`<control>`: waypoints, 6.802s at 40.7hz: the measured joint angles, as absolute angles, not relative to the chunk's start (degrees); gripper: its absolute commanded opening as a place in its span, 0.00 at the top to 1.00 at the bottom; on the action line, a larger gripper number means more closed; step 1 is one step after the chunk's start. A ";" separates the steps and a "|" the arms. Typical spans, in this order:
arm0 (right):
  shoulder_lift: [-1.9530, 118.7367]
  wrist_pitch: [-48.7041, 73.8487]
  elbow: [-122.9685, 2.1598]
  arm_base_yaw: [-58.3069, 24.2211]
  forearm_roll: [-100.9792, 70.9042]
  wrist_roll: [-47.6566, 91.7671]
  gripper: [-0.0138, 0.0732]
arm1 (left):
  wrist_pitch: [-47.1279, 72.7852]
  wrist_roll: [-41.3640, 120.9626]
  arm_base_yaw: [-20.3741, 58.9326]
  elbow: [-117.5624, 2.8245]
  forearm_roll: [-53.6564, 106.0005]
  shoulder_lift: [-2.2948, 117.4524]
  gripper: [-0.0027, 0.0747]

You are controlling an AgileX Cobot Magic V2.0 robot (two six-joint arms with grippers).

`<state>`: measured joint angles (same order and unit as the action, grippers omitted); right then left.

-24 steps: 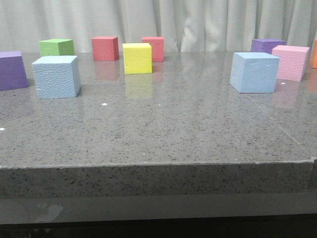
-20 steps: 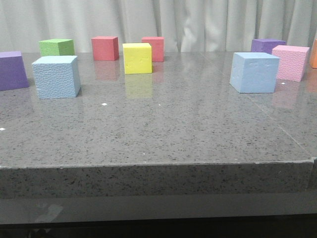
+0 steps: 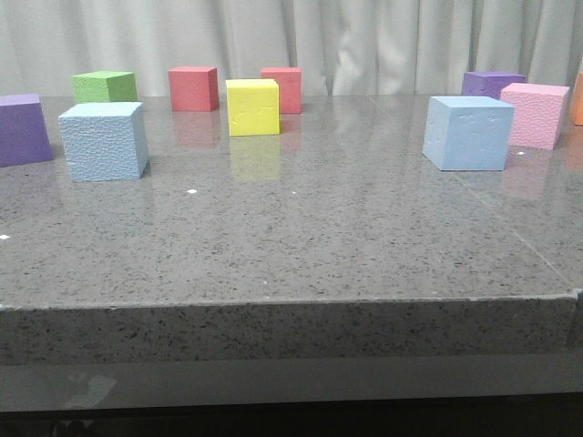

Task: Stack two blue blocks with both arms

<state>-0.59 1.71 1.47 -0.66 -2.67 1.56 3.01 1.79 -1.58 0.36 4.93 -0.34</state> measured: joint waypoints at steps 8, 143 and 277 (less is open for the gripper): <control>-0.59 -2.84 1.47 -0.66 -2.67 1.56 0.92 | -1.17 1.79 -1.58 0.36 5.51 -0.34 0.99; 83.96 60.16 -85.38 -13.44 0.00 -6.60 0.20 | 25.81 1.79 -1.58 -35.68 0.00 30.30 0.21; 110.06 59.16 -106.56 -35.59 8.17 -29.85 0.10 | 25.81 1.79 -1.58 -35.68 0.00 30.30 0.21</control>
